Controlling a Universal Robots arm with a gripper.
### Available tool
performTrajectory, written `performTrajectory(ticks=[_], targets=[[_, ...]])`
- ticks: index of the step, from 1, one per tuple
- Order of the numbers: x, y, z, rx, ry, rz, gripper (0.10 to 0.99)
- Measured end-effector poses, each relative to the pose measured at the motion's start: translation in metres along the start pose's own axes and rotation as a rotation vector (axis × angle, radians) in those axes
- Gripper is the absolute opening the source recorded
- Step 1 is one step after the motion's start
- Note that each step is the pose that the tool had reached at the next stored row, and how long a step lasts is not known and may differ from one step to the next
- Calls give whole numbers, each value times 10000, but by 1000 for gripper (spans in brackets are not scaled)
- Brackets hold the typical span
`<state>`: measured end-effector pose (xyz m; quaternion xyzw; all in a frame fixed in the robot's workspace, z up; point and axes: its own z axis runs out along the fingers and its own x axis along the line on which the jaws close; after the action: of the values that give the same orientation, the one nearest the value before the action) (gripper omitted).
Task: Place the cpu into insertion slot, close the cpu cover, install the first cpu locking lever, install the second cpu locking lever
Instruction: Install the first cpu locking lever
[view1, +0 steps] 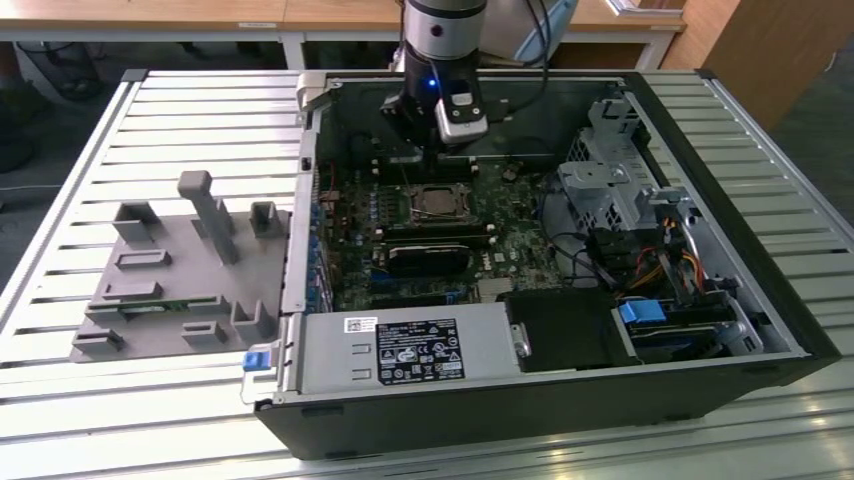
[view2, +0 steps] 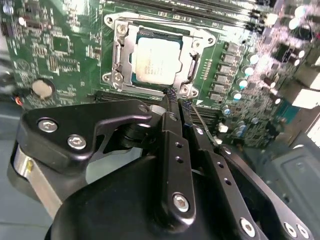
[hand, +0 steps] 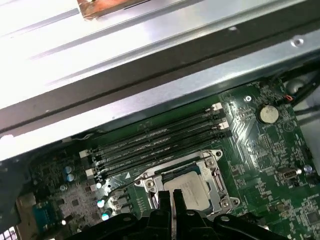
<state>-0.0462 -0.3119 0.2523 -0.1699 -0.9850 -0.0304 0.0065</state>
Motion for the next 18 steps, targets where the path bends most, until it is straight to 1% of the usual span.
performTrajectory(ticks=[16,17,18], targets=[[0,0,2,66,166,-2868,169],[0,0,2,69,174,-3014,153],[1,-1,1,73,182,-3153,106]])
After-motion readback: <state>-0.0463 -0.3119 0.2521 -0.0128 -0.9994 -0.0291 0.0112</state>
